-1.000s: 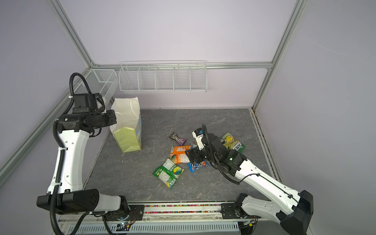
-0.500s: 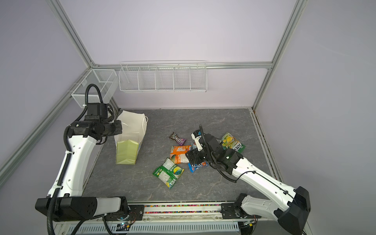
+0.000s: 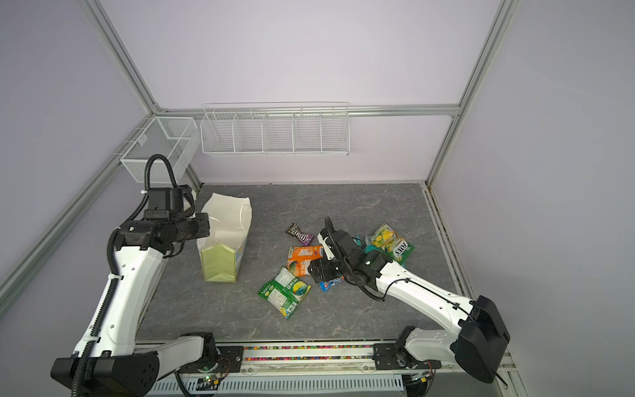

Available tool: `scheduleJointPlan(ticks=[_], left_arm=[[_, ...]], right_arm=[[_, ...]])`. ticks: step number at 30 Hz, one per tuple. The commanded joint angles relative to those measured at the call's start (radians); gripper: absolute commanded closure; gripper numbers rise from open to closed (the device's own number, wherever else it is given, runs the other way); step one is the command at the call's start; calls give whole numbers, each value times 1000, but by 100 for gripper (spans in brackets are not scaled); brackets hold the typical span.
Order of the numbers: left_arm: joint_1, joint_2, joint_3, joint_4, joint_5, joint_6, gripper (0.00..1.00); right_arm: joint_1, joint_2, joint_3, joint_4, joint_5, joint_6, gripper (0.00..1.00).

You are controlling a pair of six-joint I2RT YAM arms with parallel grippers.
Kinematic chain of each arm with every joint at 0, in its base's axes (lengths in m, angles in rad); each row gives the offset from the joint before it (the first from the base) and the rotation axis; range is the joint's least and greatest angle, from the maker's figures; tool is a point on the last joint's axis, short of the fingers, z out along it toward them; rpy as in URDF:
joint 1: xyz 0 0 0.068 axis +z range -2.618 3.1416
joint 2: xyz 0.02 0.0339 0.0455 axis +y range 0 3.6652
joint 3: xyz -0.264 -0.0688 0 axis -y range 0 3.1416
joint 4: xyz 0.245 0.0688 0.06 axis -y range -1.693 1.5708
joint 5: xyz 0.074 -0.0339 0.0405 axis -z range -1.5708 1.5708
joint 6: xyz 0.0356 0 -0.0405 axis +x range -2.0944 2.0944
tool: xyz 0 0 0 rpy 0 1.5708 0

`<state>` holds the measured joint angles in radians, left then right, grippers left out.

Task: Place the snacks into the paper bag
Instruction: Pick up the snack at the center of the table.

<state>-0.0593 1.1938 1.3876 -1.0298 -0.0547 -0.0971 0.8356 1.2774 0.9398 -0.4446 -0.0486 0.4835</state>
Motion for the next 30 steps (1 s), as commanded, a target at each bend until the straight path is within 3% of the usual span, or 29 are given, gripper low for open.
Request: scheduleJointPlan(ticks=[1, 9, 20, 30], left_arm=[[-5, -16, -27, 14, 16, -13, 100], [-7, -24, -32, 9, 13, -16, 100], [-27, -49, 101, -112, -53, 6, 100], [-60, -36, 72, -144, -81, 7, 100]], right_arm=[[7, 35, -16, 48, -46, 72, 12], [8, 103, -52, 128, -100, 151, 11], [50, 185, -154, 267, -143, 249, 9], [90, 268, -150, 344, -152, 295, 4]])
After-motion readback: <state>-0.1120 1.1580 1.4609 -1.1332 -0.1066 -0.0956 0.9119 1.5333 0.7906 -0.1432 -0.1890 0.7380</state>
